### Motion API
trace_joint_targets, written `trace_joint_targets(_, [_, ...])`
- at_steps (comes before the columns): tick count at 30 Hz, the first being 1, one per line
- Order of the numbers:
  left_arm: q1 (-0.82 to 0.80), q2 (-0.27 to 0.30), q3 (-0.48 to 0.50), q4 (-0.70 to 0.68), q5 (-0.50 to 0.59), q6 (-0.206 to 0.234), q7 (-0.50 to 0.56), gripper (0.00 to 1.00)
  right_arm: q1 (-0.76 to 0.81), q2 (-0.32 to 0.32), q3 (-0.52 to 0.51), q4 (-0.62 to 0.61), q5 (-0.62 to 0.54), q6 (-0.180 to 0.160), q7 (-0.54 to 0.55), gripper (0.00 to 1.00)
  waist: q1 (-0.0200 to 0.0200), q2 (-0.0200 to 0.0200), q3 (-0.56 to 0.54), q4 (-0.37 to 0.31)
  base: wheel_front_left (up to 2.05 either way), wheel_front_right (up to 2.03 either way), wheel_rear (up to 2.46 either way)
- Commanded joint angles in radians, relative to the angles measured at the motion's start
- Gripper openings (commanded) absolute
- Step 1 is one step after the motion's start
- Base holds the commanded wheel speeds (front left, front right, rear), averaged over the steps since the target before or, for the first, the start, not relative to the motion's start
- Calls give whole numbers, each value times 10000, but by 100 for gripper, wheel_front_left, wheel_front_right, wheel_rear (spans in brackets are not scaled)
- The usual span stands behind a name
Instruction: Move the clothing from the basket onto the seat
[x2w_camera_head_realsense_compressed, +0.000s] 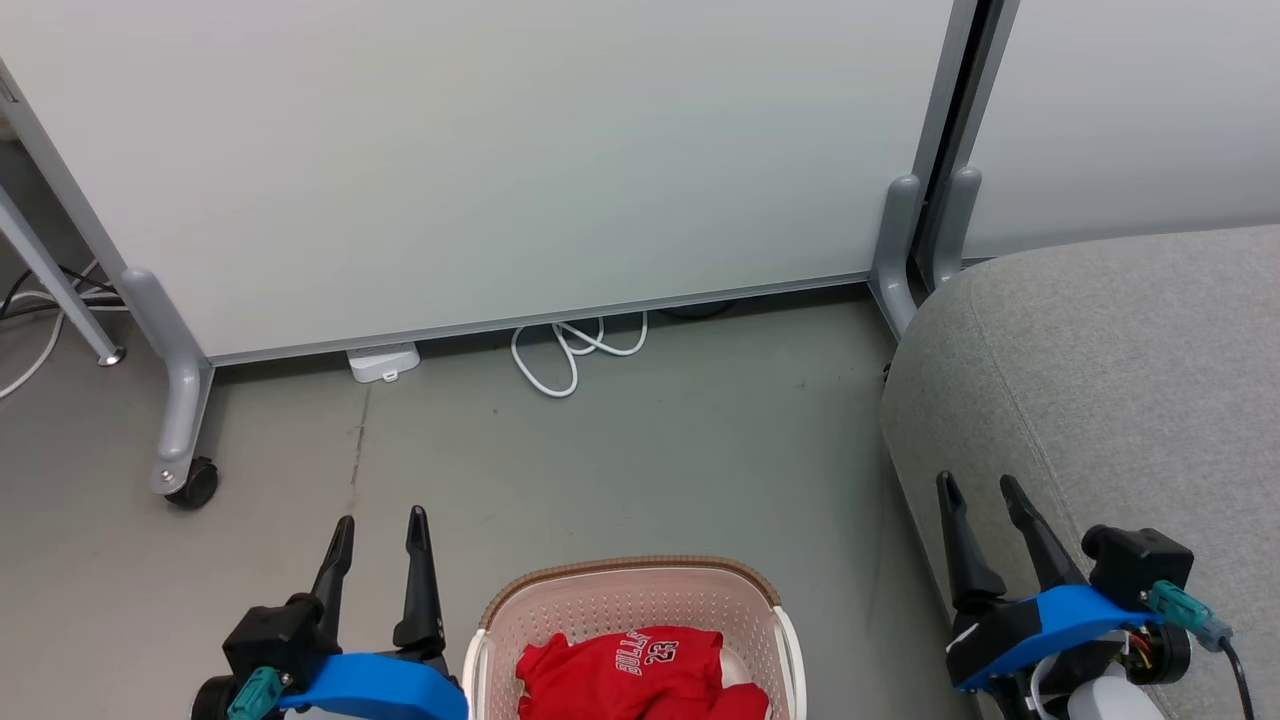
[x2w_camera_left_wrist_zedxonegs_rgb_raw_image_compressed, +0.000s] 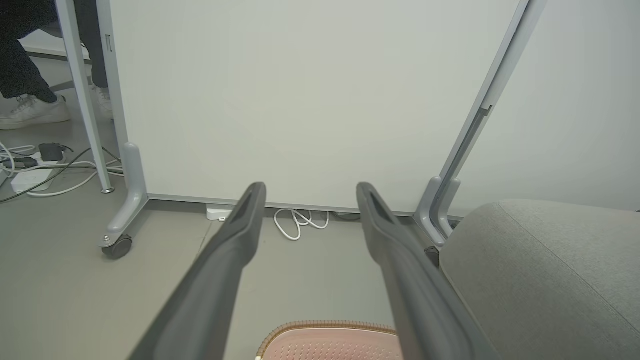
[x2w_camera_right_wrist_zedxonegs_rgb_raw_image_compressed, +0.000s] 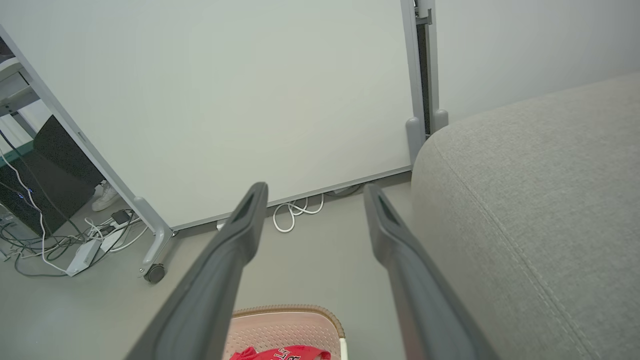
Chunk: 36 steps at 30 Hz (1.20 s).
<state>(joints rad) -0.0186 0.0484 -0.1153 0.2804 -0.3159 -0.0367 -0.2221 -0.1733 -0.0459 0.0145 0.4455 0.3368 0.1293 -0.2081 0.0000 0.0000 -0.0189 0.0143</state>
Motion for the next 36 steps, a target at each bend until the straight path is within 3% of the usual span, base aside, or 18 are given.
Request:
trace_joint_targets(1, [-66, 30, -75, -4, 222, 17, -105, 100, -154, -62, 49, 27, -331, 20, -103, 100, 0, 0, -9, 1, 0, 0, 0])
trace_joint_targets(5, [-37, 31, -123, 32, 357, 23, -174, 100, -147, -65, -76, 44, -1156, 21, -178, 100, 0, 0, -27, 3, 0, 0, 0])
trace_joint_targets(16, [6, 33, -297, 116, 785, 127, -380, 100, -149, -68, -72, 84, -2079, 23, -245, 100, 0, 0, -65, 17, 0, 0, 0])
trace_joint_targets(36, [-15, 31, -397, 233, 794, 187, -447, 100, -103, -71, -23, 51, -2290, 16, -212, 100, 0, 0, -92, -13, 0, 0, 0])
